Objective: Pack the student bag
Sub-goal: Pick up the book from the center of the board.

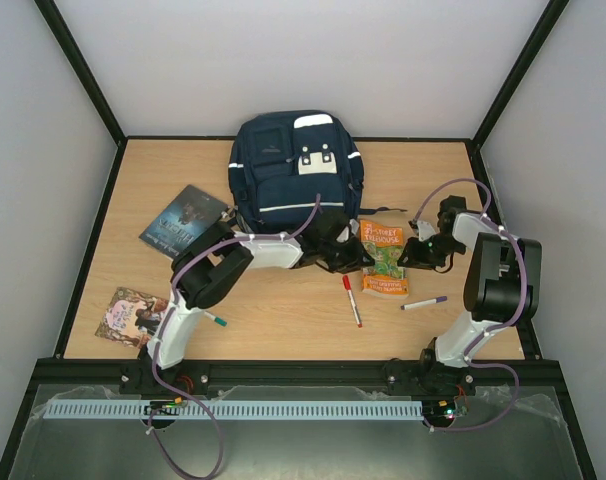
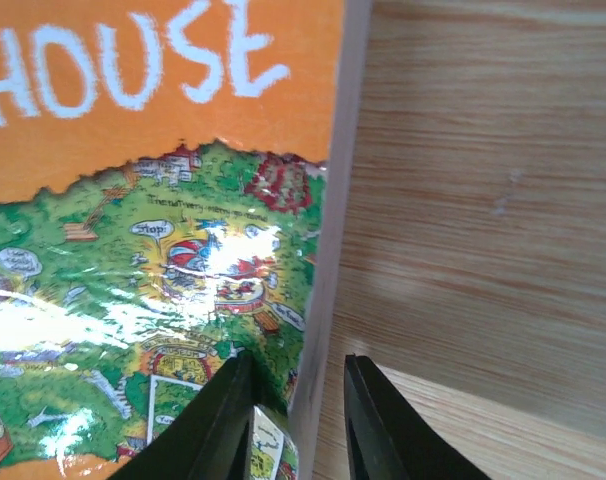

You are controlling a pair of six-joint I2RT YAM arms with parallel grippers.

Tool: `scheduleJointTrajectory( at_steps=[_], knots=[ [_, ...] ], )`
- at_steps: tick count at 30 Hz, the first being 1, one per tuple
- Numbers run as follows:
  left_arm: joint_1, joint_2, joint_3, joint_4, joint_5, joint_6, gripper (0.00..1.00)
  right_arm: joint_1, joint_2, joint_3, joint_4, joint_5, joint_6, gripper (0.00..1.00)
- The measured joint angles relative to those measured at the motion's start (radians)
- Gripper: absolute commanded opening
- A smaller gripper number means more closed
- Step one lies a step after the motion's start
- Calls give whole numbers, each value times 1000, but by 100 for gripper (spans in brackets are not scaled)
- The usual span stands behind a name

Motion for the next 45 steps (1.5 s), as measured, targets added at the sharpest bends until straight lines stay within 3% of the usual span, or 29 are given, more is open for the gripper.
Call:
scheduleJointTrajectory(
  at_steps=[9, 12, 16, 20, 26, 33, 45],
  knots=[
    [8, -98, 5, -129, -26, 178, 2, -17, -12, 9, -32, 29, -7, 41],
    [45, -274, -42, -227, -26, 296, 2, -47, -20, 10, -32, 136, -10, 48],
    [136, -530, -101, -259, -22, 411, 2, -67, -85, 46, -69, 149, -14, 55],
    [241, -683, -175, -251, 14, 468, 2, -67, -217, 130, -109, -21, -42, 62],
    [362, -732, -303, -269, 77, 515, 2, -43, -392, 191, -153, -368, -60, 86],
    [354, -815, -419, -206, 180, 512, 2, 89, -476, 191, -144, -575, -24, 89],
    [327, -1017, -554, 130, 231, 398, 2, 189, -441, 214, -82, -711, 48, 90]
  ],
)
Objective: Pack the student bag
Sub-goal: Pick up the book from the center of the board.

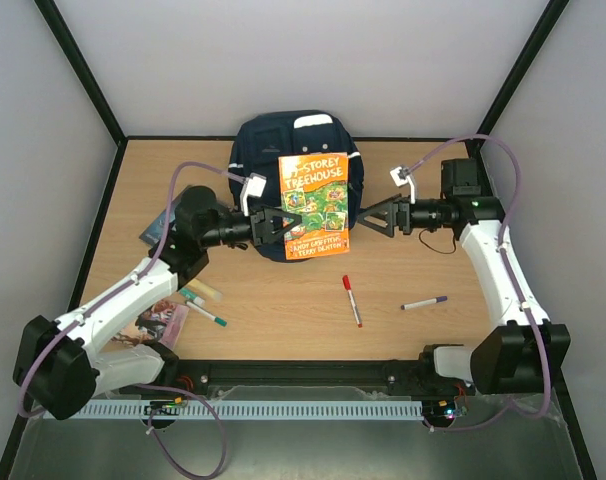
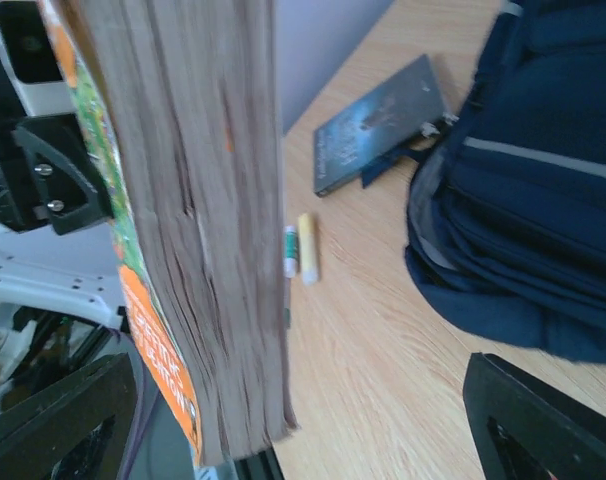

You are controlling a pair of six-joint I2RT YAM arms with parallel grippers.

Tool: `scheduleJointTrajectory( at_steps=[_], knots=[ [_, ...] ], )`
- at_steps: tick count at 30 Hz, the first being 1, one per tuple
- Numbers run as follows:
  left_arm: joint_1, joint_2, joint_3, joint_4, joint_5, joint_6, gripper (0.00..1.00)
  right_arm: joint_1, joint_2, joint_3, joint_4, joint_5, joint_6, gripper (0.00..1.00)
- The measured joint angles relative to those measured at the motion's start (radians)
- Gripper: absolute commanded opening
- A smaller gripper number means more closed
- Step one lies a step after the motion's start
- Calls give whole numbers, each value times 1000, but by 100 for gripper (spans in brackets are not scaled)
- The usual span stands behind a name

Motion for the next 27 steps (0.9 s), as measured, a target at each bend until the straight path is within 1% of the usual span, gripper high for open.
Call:
scheduleJointTrajectory(
  at_steps=[8, 13, 15, 19, 21, 25, 27],
  knots=[
    [-11, 19, -3, 150, 72, -61, 2, 107, 12, 21, 89, -82, 28, 89],
    [-27, 57, -3, 202, 111, -88, 2, 154, 18, 22, 126, -112, 50, 81],
    [-31, 64, -3, 212, 117, -96, 2, 155, 18, 29, 132, -129, 53, 75],
    [-32, 74, -2, 229, 125, -108, 2, 155, 18, 50, 148, -167, 63, 54],
    [-32, 80, -2, 236, 125, -114, 2, 155, 18, 59, 151, -179, 71, 50],
    [-32, 93, -2, 237, 120, -114, 2, 155, 18, 72, 159, -180, 107, 45],
    [-33, 93, -2, 233, 110, -108, 3, 155, 18, 72, 173, -159, 135, 36]
  ],
)
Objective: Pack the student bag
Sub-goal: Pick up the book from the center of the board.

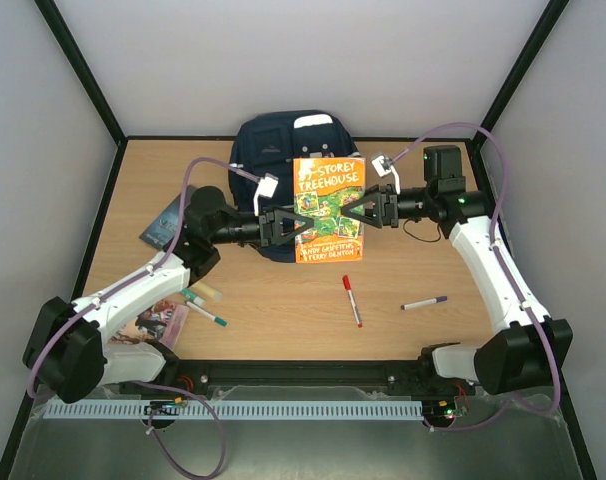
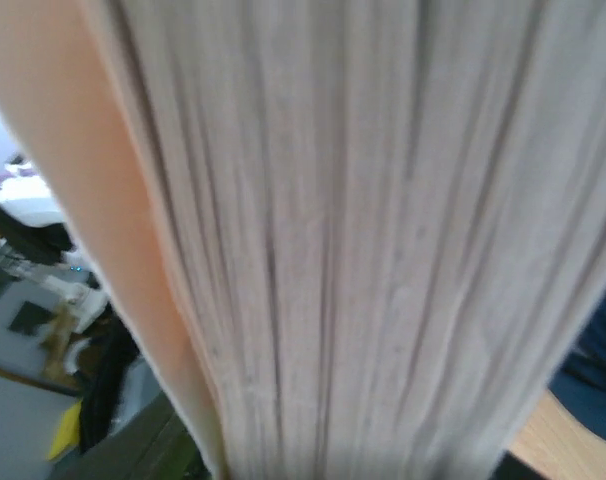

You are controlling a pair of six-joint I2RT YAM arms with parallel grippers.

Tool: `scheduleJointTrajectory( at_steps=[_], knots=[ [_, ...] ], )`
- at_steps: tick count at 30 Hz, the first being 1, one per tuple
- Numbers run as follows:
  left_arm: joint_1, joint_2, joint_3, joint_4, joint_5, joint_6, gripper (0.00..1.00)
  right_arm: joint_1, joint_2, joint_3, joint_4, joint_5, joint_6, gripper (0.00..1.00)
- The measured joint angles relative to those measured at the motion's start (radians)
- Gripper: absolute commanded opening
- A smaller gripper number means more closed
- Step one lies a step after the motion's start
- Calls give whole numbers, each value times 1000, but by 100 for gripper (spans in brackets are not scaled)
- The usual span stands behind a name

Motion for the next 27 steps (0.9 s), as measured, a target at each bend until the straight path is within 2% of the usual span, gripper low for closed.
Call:
scheduleJointTrajectory(
  at_steps=[2, 6, 7, 9, 12, 17, 20, 24, 27],
  knots=[
    [-1, 0, 1, -6, -9, 9, 2, 0, -1, 0, 23, 42, 38, 28],
    [-3, 6, 2, -31, -47, 23, 3, 5, -5, -1, 52, 104, 103, 20],
    [-3, 11, 4, -36, -51, 27, 10, 6, -5, -1, 55, 112, 112, 18],
    [-3, 19, 9, -44, -60, 34, 33, 6, -5, -1, 58, 128, 134, 13],
    [-3, 24, 16, -62, -84, 49, 56, 6, -5, -1, 59, 135, 148, 2],
    [-3, 48, 37, -154, -155, 84, 74, 7, -6, -2, 58, 216, 155, 1],
    [-2, 53, 82, -281, -242, 145, 78, 0, -6, -3, 55, 304, 144, 1],
    [-2, 71, 171, -457, -371, 249, 70, -39, -26, -58, 55, 408, 107, 1],
    [-5, 109, 246, -587, -464, 365, 69, -113, -51, -157, 69, 473, 74, 1]
  ],
)
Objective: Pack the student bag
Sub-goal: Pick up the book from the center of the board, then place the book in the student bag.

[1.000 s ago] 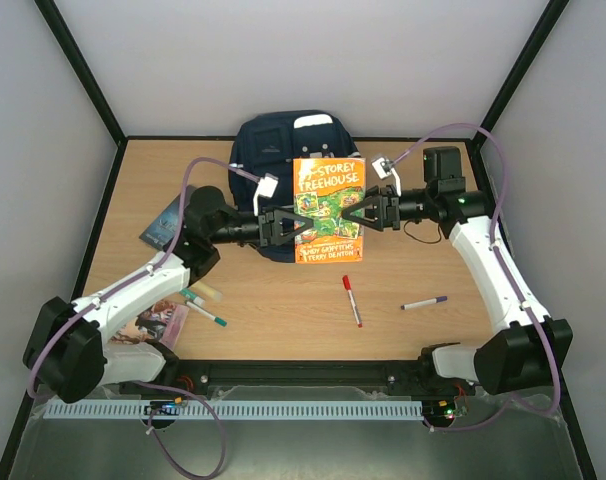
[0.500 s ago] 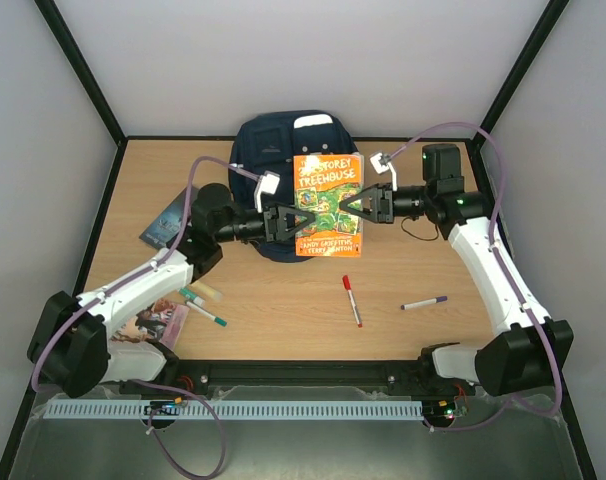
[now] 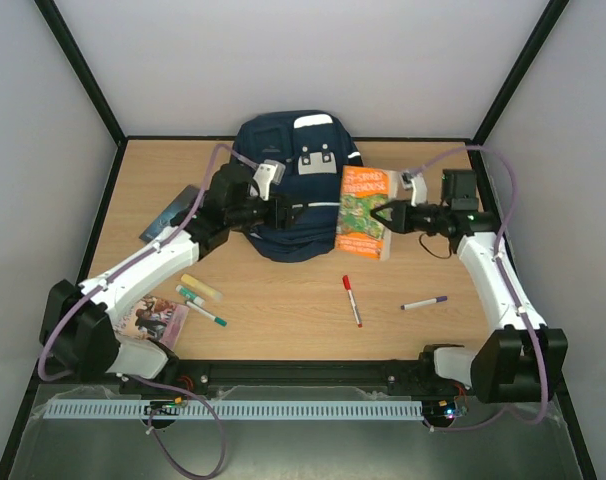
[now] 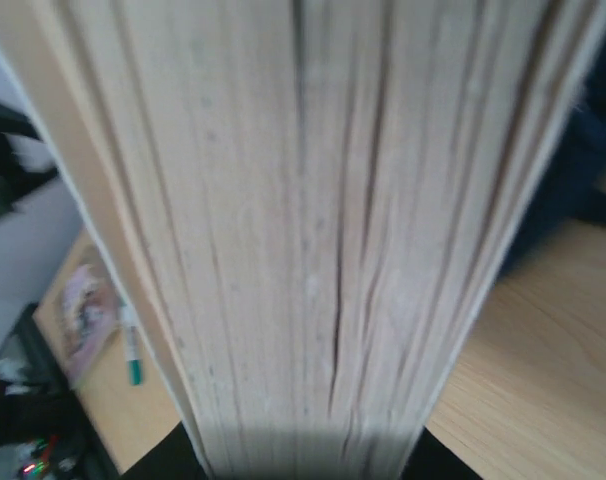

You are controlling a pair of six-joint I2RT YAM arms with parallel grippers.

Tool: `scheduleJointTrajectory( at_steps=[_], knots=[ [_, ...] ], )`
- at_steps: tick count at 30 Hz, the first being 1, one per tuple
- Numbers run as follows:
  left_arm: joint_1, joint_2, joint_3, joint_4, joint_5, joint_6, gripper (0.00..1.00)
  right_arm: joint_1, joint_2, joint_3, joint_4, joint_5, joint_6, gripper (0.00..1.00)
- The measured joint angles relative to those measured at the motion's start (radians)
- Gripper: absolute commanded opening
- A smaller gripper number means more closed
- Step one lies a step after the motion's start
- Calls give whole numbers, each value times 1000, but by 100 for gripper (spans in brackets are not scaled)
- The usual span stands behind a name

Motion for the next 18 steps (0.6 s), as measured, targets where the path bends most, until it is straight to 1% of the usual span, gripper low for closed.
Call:
scheduleJointTrajectory(
  at_steps=[4, 7, 9, 10, 13, 18],
  knots=[
    [-30, 56, 43, -110, -150, 154, 65, -151, -26, -165, 32, 67, -21, 1],
    [-69, 105, 45, -159, -232, 280, 64, -229, -34, -232, 29, 113, -41, 1],
    [-102, 152, 53, -182, -285, 368, 60, -245, -47, -241, 29, 127, -52, 1],
    [-121, 187, 65, -193, -311, 415, 56, -248, -60, -246, 35, 132, -55, 1],
    [-157, 310, 144, -243, -359, 520, 48, -254, -101, -259, 60, 136, -61, 1],
    [-162, 513, 309, -317, -423, 607, 44, -259, -108, -278, 75, 132, -75, 1]
  ],
)
